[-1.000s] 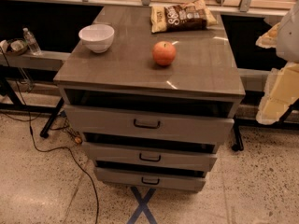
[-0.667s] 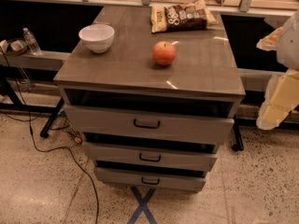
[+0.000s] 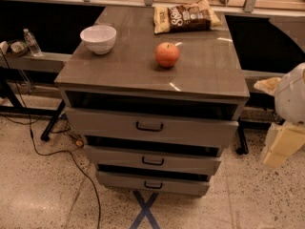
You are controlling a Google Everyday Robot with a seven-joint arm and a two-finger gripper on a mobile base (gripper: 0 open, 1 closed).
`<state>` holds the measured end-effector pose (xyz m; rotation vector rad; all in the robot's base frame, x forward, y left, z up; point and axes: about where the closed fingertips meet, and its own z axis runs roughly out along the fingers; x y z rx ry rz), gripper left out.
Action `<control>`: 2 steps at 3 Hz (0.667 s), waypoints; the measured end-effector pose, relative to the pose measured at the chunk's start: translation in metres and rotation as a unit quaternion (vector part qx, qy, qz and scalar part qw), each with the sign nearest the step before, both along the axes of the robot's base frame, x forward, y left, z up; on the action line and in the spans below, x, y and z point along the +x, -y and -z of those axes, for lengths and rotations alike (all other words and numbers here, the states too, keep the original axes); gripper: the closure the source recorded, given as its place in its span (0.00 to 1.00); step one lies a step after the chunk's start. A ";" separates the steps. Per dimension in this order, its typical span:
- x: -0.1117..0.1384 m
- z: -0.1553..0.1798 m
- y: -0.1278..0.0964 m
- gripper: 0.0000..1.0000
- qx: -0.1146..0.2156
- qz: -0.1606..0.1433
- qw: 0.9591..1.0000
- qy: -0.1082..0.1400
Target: Open middle drawer
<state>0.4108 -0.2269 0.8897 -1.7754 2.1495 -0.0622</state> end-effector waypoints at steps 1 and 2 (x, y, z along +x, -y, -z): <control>-0.017 0.072 0.006 0.00 0.013 -0.011 0.999 -0.032; -0.026 0.111 0.007 0.00 0.007 -0.010 0.998 -0.064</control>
Offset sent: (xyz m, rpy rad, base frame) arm -0.0366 -0.0099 -0.1605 0.0042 0.2099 0.0171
